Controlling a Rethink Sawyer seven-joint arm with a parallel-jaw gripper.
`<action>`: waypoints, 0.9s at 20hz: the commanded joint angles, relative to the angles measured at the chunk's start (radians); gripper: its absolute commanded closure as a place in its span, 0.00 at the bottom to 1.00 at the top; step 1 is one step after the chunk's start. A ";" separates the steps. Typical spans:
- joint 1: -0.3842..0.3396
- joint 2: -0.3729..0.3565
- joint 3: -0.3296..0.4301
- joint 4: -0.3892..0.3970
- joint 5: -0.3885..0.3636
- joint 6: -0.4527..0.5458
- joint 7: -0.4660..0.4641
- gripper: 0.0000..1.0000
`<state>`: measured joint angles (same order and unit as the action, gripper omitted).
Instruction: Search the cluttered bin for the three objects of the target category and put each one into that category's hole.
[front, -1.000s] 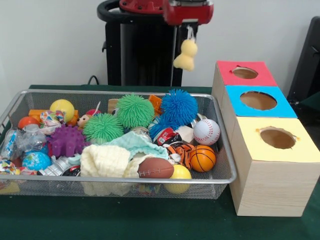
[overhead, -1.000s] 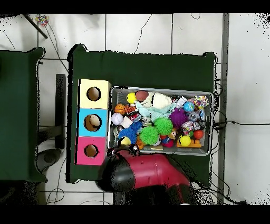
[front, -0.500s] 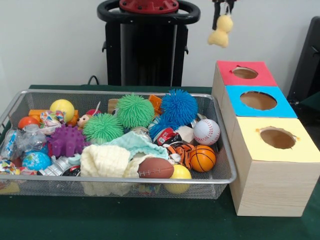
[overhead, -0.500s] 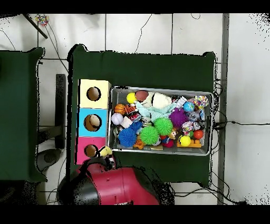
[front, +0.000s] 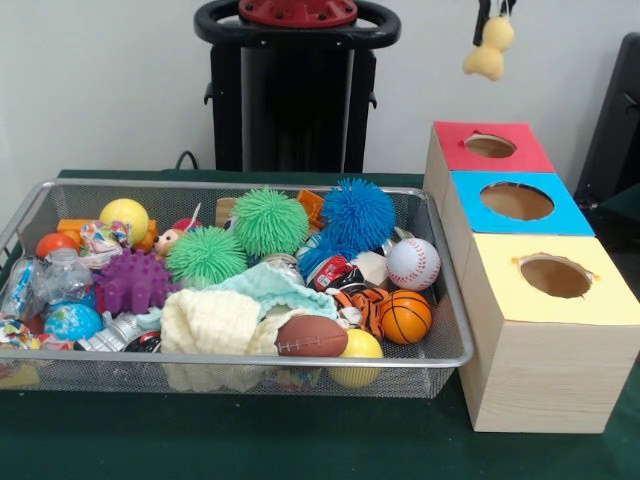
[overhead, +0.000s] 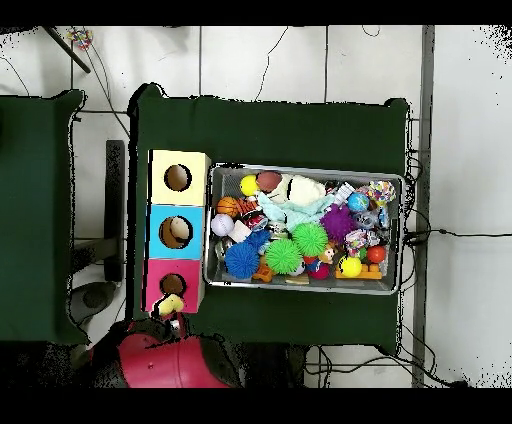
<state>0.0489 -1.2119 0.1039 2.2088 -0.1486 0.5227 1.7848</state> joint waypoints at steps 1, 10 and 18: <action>0.056 0.072 -0.055 0.072 0.048 -0.066 0.304 1.00; 0.160 0.139 -0.123 0.063 0.033 -0.190 0.368 1.00; 0.208 0.222 -0.184 0.043 0.040 -0.298 0.373 1.00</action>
<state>0.2535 -1.0845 -0.0213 2.2126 -0.1340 0.3035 1.8980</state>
